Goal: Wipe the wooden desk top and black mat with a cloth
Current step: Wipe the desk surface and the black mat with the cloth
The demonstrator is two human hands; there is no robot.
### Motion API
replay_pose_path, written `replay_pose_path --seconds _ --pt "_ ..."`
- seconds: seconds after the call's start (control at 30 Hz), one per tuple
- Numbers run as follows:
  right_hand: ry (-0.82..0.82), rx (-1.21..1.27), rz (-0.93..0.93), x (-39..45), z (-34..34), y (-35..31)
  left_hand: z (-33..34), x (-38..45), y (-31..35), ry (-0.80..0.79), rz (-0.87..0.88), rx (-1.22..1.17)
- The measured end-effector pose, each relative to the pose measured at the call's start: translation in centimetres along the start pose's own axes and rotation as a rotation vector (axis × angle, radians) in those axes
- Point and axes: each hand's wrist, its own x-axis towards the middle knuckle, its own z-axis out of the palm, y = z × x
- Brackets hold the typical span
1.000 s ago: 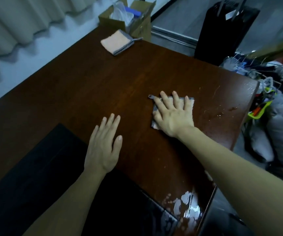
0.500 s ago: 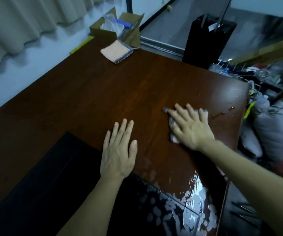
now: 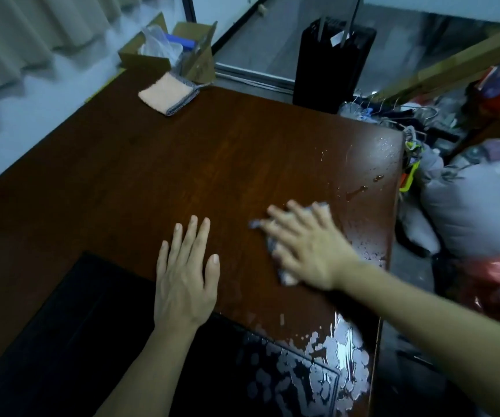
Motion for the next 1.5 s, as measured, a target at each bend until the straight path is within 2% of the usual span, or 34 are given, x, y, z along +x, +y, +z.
replay_pose_path --seconds 0.13,0.23,0.33,0.47,0.53,0.63,0.7,0.8,0.9,0.97,1.07,1.2,1.27,1.4,1.5 --pt "0.002 0.066 0.380 4.0 -1.6 9.3 0.1 0.1 0.0 0.001 -0.006 0.013" --pt "0.009 0.094 0.462 5.6 -2.2 9.6 0.1 0.2 0.1 -0.014 -0.014 0.039" --pt "0.009 0.061 0.369 4.4 -1.9 6.2 -0.1 0.1 0.3 -0.027 -0.003 0.077" --pt "0.028 0.035 0.099 -0.8 -1.0 1.2 -0.2 0.8 1.2 -0.036 -0.010 0.114" --pt "0.046 0.029 -0.019 -3.3 -0.4 0.7 0.0 2.3 3.0 0.001 -0.001 0.073" --pt "0.005 0.007 -0.146 -4.6 -0.2 3.8 1.1 5.3 6.4 -0.001 0.025 0.024" --pt "-0.002 -0.012 -0.083 -3.7 -0.5 7.2 2.2 7.2 8.3 -0.041 0.049 0.025" --pt "0.013 0.029 0.170 -1.6 -1.0 12.1 3.8 9.2 9.8 -0.097 0.077 0.062" --pt "0.063 0.063 0.327 -1.6 -0.6 11.8 4.8 10.6 10.0 -0.114 0.089 0.099" --pt "0.104 0.053 0.285 -3.3 -0.3 8.6 4.9 11.7 9.7 -0.122 0.093 0.122" --pt "0.134 0.093 0.071 -7.4 0.1 4.9 5.0 13.2 9.4 -0.120 0.092 0.139" --pt "0.073 0.102 -0.106 -8.1 0.4 7.3 5.3 15.7 9.5 -0.100 0.080 0.163" --pt "0.061 0.071 -0.040 -5.3 0.2 10.7 5.5 17.0 9.7 -0.096 0.070 0.166" --pt "0.050 0.083 0.275 1.6 -1.7 18.1 6.2 18.4 9.5 -0.089 0.050 0.170" --pt "0.015 0.077 0.399 4.5 -2.5 19.8 6.7 18.6 9.3 -0.090 0.021 0.160"
